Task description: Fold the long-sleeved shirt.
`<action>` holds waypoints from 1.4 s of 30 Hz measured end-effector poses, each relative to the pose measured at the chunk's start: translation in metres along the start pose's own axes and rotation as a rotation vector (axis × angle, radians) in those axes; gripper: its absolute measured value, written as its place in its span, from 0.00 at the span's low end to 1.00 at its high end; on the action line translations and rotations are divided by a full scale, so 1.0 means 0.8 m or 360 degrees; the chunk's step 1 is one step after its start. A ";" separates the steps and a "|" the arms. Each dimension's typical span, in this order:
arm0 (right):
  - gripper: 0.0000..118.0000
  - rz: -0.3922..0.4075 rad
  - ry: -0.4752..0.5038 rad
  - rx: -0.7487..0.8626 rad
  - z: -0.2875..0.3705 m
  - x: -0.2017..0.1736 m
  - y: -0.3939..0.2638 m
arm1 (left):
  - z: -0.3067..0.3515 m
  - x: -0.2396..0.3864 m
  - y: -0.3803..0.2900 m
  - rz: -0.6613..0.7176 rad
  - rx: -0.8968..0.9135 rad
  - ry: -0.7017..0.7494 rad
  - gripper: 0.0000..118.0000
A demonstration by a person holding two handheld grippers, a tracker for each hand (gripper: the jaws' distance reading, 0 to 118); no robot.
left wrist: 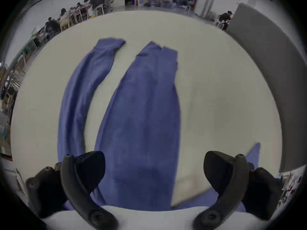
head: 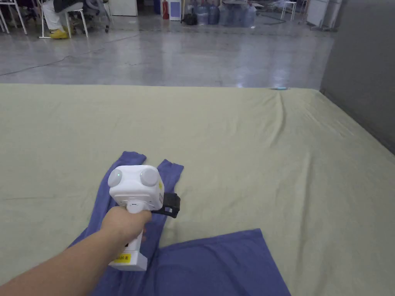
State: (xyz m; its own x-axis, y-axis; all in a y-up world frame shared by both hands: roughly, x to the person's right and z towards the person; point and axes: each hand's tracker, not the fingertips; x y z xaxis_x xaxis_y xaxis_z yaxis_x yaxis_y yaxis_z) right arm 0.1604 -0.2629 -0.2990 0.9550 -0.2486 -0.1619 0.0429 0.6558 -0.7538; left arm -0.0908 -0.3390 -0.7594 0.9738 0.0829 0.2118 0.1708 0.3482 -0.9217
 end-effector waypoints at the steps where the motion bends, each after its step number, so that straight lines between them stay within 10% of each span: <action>1: 0.00 -0.0012 0.0014 -0.0003 0.000 0.002 0.000 | -0.010 -0.001 0.001 -0.0010 -0.0029 0.0040 0.95; 4: 0.00 -0.0010 0.0012 -0.0005 -0.002 0.000 -0.002 | 0.002 0.001 -0.010 -0.0034 -0.0008 0.0171 0.63; 6: 0.00 0.0006 0.0006 -0.0011 -0.003 -0.004 -0.002 | 0.018 0.009 -0.014 -0.0078 0.0018 0.0224 0.00; 21: 0.00 -0.0043 0.0009 -0.0076 -0.010 -0.002 -0.008 | 0.407 -0.018 -0.279 -0.0484 0.0325 -0.0156 0.00; 39: 0.00 -0.0087 -0.0013 -0.0113 -0.015 0.004 -0.008 | 0.198 -0.137 -0.420 -0.0046 -0.0373 -0.0046 0.01; 40: 0.00 -0.0094 -0.0014 -0.0117 -0.015 0.004 -0.008 | 0.210 -0.139 -0.421 0.0000 -0.0336 -0.0047 0.12; 42: 0.00 -0.0106 -0.0013 -0.0116 -0.016 0.006 -0.008 | 0.235 -0.142 -0.415 0.0102 -0.0201 -0.0105 0.82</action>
State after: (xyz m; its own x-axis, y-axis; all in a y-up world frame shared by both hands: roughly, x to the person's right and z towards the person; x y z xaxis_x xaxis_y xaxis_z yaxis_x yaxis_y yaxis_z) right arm 0.1608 -0.2769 -0.3031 0.9531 -0.2837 -0.1050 0.0850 0.5843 -0.8071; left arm -0.2867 -0.2884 -0.4163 0.9720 0.1639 0.1683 0.1302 0.2203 -0.9667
